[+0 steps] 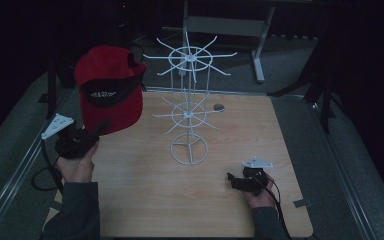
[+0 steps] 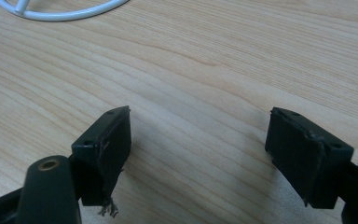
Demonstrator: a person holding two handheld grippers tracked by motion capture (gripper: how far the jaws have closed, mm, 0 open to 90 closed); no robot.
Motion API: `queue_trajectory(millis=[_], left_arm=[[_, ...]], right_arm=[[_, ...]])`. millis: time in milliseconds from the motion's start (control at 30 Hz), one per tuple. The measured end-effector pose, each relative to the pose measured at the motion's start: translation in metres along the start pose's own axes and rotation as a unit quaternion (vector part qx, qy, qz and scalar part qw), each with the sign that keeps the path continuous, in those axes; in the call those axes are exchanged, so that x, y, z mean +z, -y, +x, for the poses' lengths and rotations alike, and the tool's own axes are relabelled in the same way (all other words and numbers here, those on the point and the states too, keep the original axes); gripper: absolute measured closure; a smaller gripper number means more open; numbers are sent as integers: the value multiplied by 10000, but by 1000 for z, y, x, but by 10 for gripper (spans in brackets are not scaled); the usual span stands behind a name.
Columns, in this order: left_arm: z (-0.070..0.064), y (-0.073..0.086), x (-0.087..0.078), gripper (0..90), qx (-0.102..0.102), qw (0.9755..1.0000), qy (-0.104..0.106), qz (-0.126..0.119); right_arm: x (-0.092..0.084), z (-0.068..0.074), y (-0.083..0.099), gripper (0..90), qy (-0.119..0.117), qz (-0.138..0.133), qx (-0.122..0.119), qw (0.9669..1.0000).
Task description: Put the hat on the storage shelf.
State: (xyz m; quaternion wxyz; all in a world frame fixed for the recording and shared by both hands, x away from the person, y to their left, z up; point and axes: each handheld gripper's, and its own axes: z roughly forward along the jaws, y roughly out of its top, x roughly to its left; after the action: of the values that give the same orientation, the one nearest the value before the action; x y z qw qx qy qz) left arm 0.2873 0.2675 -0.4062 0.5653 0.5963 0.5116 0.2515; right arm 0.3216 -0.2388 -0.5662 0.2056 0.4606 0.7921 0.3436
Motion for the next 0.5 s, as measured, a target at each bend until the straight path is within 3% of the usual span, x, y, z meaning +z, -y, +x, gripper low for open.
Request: queue_trajectory(millis=[500], left_arm=[[-5, -6, -3, 853, 38, 9999, 51, -100]], right_arm=[[0, 0, 0, 223, -3, 0, -2, 10000]])
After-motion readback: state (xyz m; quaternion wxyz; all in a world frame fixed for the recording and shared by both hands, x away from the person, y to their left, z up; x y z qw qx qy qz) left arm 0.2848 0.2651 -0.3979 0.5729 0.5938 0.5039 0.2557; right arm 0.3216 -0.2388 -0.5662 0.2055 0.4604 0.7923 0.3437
